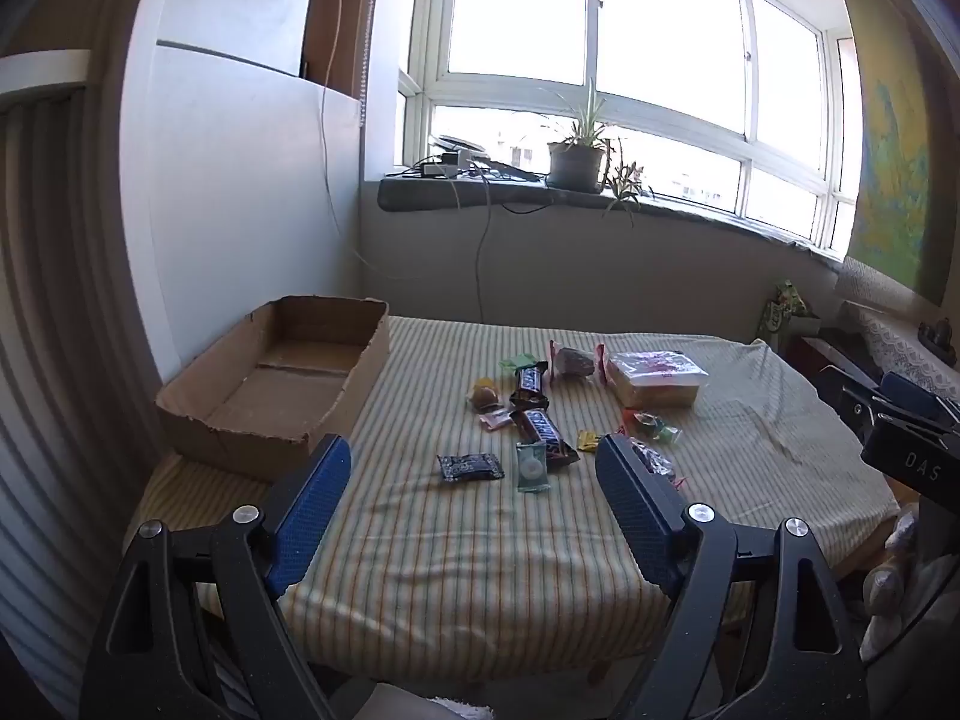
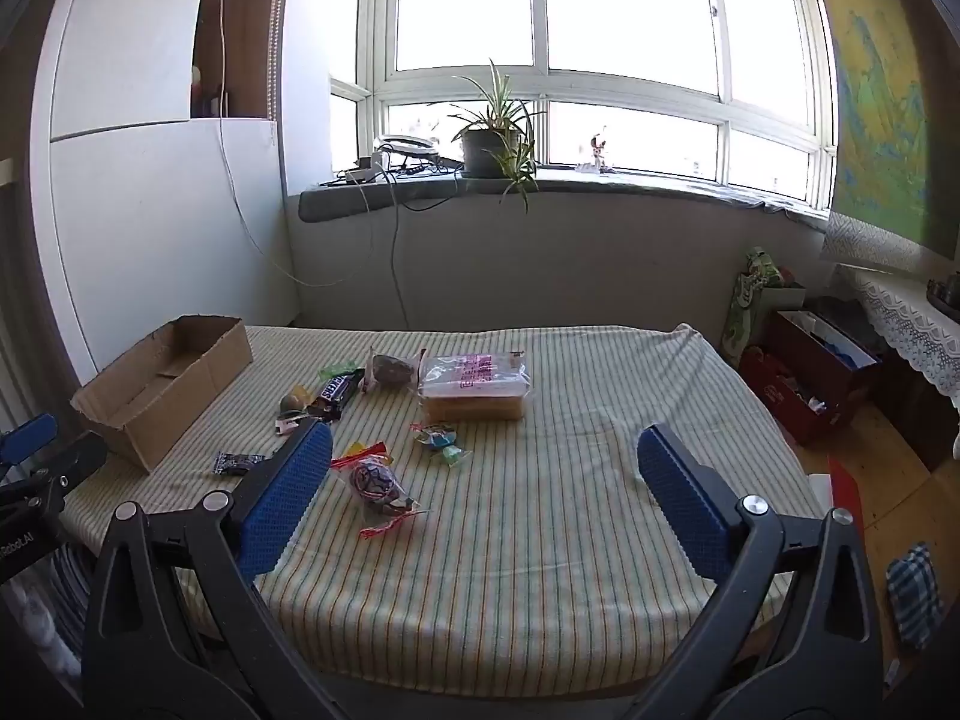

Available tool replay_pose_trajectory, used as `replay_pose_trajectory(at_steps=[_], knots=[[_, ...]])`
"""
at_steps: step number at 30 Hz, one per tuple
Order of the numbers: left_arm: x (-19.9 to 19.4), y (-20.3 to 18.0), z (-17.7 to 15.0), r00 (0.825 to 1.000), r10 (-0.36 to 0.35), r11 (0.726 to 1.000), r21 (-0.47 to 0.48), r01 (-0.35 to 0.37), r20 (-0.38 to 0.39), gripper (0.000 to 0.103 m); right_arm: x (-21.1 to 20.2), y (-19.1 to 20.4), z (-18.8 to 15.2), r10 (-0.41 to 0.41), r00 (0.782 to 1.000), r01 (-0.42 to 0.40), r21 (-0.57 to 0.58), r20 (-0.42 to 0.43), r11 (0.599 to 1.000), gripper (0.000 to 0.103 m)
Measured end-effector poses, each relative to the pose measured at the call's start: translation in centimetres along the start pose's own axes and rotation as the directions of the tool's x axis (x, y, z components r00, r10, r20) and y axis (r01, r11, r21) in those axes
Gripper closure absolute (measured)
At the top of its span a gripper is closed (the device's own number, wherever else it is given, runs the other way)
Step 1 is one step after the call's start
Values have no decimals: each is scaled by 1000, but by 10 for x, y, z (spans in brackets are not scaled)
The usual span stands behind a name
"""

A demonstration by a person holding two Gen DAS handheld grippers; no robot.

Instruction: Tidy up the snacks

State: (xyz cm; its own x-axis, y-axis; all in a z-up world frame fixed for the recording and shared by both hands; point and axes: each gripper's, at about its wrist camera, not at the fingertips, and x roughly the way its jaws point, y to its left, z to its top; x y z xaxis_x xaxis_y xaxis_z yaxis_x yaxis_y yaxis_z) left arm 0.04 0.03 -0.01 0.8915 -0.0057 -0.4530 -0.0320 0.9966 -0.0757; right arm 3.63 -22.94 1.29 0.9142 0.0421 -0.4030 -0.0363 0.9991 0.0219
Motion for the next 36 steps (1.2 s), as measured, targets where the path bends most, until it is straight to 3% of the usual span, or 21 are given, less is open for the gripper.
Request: replay_pose_trajectory(at_steps=[36], knots=[[0, -4, -5, 1000, 5, 1000, 11, -5, -5, 19, -5, -4, 2, -39, 999, 39, -4, 2, 999, 0]])
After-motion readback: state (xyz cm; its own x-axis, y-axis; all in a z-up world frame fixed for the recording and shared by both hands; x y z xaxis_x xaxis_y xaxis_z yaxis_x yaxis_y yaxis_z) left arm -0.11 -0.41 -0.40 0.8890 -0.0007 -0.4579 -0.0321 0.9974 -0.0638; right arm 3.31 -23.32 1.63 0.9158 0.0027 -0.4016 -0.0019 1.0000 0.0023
